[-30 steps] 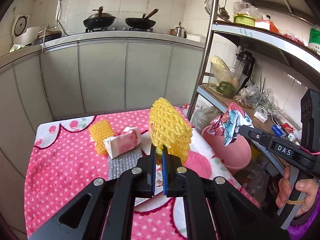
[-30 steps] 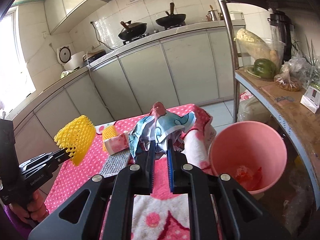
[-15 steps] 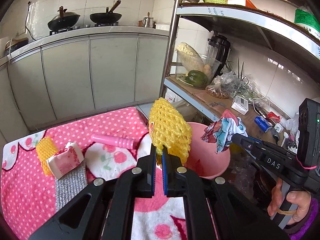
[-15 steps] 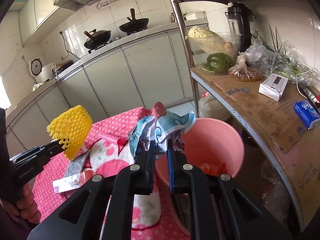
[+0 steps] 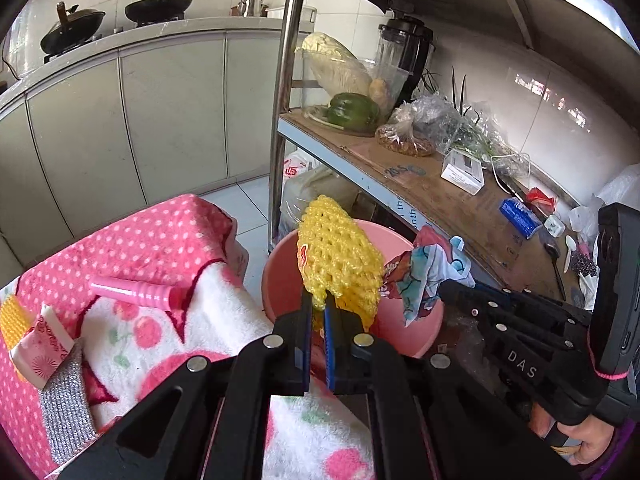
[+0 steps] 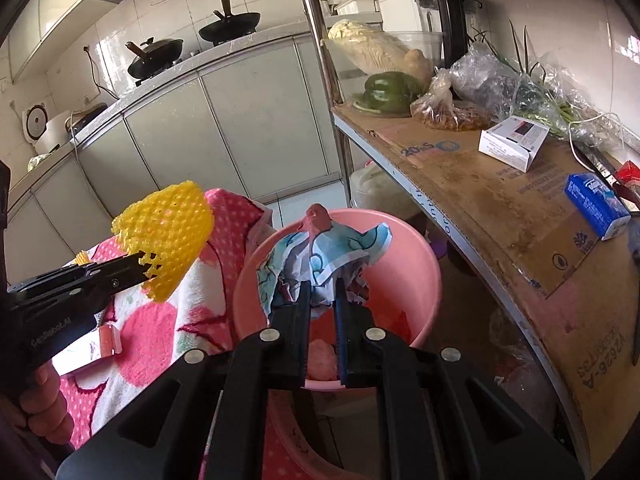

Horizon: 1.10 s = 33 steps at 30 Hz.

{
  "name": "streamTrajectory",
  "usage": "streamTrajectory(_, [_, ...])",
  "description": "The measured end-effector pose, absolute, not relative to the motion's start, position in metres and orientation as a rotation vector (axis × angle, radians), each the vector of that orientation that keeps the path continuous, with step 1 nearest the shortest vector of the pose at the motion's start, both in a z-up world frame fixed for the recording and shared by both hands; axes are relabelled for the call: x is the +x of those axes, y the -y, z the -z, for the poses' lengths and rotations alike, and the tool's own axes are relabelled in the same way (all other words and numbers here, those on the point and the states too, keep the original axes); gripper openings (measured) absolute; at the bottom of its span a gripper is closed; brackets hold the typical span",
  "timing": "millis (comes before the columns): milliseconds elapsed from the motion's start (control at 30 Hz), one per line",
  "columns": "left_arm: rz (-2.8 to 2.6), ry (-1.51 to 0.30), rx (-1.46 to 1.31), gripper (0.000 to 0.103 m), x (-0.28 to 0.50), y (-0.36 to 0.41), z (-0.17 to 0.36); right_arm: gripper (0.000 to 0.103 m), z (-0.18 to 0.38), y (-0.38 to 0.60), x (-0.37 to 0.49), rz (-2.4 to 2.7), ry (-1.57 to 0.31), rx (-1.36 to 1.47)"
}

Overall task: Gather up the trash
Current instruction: 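Carry the foam net and crumpled wrapper over the pink bucket, then open both tools to drop the foam net and wrapper into the bucket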

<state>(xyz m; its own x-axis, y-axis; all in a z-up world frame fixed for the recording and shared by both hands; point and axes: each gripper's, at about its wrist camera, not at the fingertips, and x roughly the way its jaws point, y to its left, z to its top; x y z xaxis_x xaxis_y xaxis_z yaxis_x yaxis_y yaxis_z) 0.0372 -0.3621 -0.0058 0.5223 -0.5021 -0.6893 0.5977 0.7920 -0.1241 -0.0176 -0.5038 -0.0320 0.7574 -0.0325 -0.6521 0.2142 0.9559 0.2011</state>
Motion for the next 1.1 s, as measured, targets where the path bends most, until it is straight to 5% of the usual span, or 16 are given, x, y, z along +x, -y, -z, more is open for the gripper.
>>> streamTrajectory(500, [0.639,-0.937,0.213,0.006,0.060,0.407,0.067,0.012,0.071,0.515,0.003,0.189,-0.788,0.239])
streamTrajectory(567, [0.641,-0.952,0.205,0.008,0.062,0.409,0.070,0.012,0.074,0.515,0.006,0.187,-0.801,0.236])
streamTrajectory(733, [0.624,-0.962,0.174,0.031,0.065,0.406,0.069,0.021,0.077,0.518,0.010,0.192,-0.816,0.245])
streamTrajectory(1100, [0.638,-0.932,0.132,0.031,0.060,0.394,0.050,0.022,0.066,0.516,0.006,0.185,-0.791,0.231])
